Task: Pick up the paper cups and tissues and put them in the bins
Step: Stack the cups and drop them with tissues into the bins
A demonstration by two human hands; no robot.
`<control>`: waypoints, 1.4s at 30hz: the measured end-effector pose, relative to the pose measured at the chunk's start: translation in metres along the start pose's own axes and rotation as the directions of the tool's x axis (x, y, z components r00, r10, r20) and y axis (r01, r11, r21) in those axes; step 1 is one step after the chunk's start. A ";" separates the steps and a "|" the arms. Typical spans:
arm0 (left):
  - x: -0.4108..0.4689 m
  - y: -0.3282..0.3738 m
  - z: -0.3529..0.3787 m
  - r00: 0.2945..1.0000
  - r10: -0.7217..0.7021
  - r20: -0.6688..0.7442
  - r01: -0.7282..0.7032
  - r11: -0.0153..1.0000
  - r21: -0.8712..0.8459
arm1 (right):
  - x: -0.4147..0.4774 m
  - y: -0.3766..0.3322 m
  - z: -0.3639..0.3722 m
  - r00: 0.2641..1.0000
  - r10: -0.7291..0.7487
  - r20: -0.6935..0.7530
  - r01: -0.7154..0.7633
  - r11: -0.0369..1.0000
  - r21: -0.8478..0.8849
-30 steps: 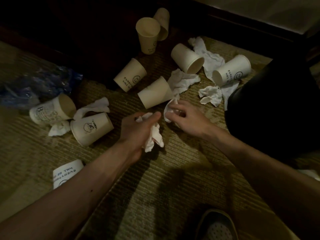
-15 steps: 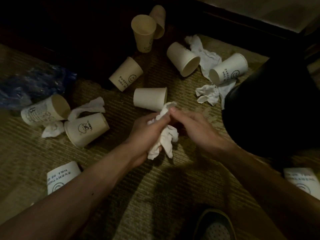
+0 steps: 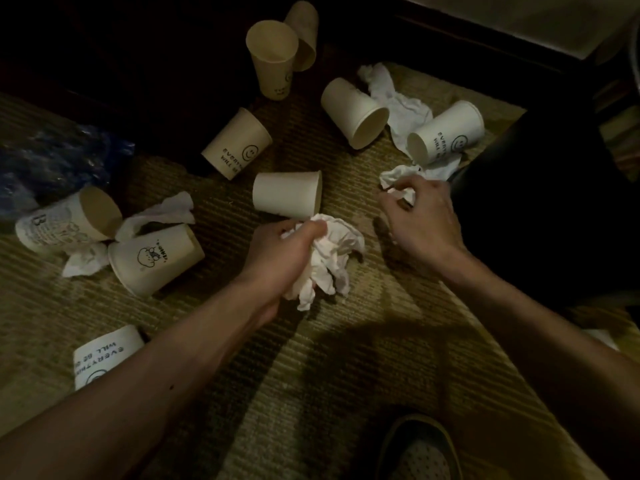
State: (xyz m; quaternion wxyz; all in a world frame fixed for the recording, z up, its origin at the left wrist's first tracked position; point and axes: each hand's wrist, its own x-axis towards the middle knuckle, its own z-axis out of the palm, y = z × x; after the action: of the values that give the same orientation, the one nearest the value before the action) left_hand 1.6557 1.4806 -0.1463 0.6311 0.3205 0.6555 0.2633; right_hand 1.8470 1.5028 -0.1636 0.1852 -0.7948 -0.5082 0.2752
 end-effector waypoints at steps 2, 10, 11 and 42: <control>0.001 -0.002 -0.001 1.000 -0.017 0.015 0.017 1.000 0.001 | 0.010 0.006 0.002 0.999 -0.027 0.044 0.033 0.988 -0.151; 0.008 -0.007 0.001 0.998 -0.027 0.062 0.029 0.999 -0.023 | 0.035 0.015 0.019 0.996 -0.086 0.012 0.084 0.930 -0.357; 0.009 -0.007 0.001 0.998 -0.028 0.059 0.029 0.999 -0.025 | 0.036 0.017 0.019 0.993 -0.113 -0.029 0.093 0.920 -0.380; 0.011 -0.001 0.010 0.996 -0.002 0.084 0.006 0.999 -0.045 | 0.044 0.034 -0.057 0.965 -0.085 0.247 0.048 0.987 0.153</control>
State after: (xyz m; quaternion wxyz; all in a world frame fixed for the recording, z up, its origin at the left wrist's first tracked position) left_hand 1.6654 1.4876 -0.1555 0.6657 0.3155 0.6230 0.2631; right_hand 1.9209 1.5282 -0.1495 0.1858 -0.7199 -0.5327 0.4043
